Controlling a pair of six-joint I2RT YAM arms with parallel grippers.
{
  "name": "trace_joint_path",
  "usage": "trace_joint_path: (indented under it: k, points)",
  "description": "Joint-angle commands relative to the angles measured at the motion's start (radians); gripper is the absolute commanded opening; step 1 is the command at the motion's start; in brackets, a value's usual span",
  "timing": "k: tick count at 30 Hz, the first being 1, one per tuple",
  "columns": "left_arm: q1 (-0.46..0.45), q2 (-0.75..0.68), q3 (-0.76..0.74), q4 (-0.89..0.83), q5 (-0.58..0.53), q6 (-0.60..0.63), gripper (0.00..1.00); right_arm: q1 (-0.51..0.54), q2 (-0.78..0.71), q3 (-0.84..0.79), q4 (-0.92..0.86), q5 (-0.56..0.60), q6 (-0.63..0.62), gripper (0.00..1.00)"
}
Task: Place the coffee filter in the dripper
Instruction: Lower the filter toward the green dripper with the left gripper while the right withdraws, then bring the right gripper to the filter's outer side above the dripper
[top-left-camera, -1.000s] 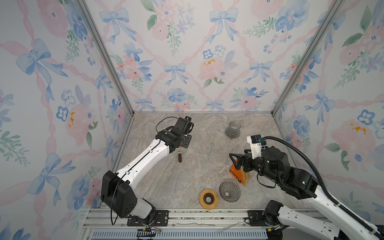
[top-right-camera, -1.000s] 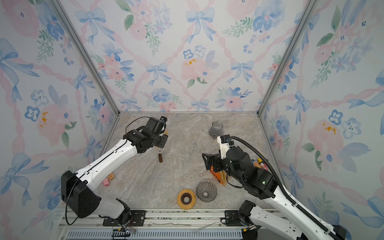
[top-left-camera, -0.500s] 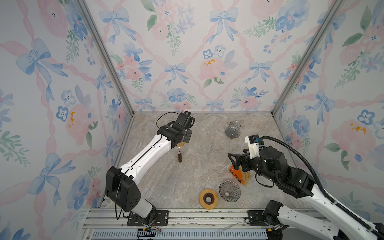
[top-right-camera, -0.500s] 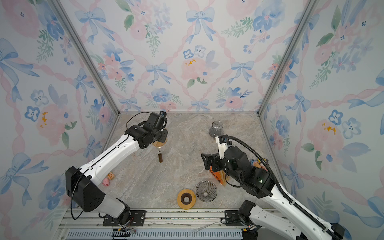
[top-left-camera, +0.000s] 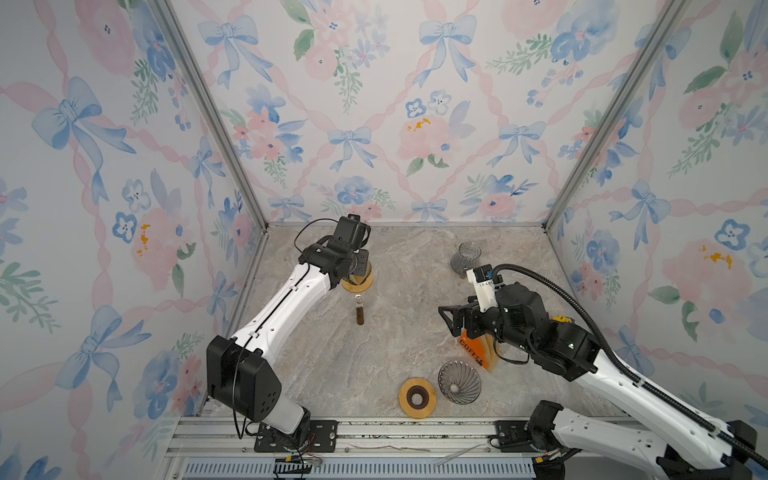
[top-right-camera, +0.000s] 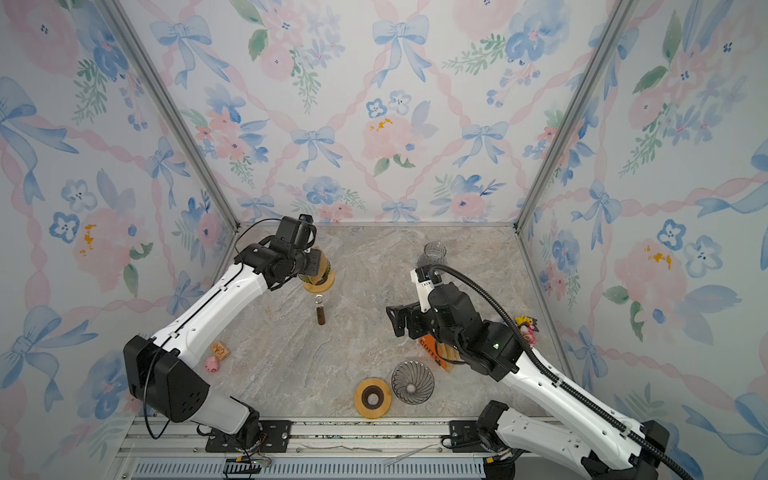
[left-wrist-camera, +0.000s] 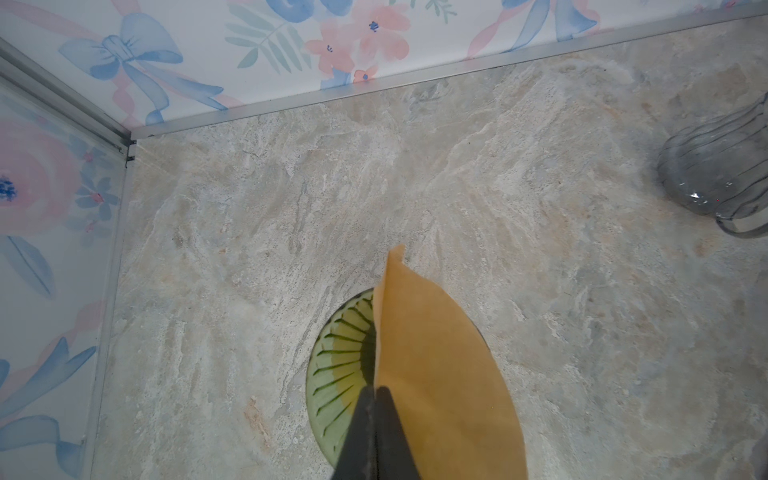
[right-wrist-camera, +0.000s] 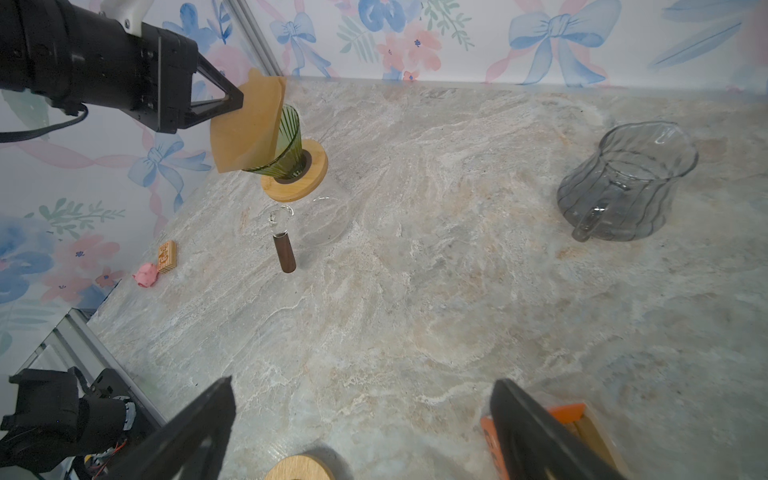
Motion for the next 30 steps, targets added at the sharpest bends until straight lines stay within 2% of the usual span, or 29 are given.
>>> trace_joint_path:
  k: [1, 5, 10, 15, 18, 20, 25, 30]
  points:
    - [0.044, -0.03, -0.018, 0.002, 0.072, 0.004, 0.11, 0.047, 0.049, 0.065, 0.014, 0.062, 0.025, 0.97]
    - [0.095, -0.054, -0.045, 0.026, 0.131, 0.023, 0.17, 0.091, 0.117, 0.121, 0.025, 0.15, 0.05, 0.96]
    - [0.155, -0.094, -0.094, 0.059, 0.242, 0.005, 0.31, 0.096, 0.247, 0.249, -0.028, 0.253, 0.17, 0.96]
    - [0.199, -0.142, -0.177, 0.158, 0.358, 0.001, 0.45, 0.12, 0.347, 0.332, 0.045, 0.248, 0.112, 0.96]
    - [0.231, -0.178, -0.243, 0.237, 0.454, -0.003, 0.46, 0.126, 0.416, 0.423, 0.005, 0.255, 0.095, 0.96]
    - [0.233, -0.188, -0.263, 0.256, 0.47, 0.016, 0.47, 0.127, 0.464, 0.489, -0.049, 0.26, 0.096, 0.96]
    - [0.231, -0.158, -0.24, 0.262, 0.543, 0.032, 0.5, 0.099, 0.558, 0.576, -0.048, 0.159, 0.095, 0.96]
    - [0.227, -0.116, -0.216, 0.262, 0.527, 0.041, 0.51, 0.061, 0.651, 0.661, -0.042, 0.055, 0.118, 0.96]
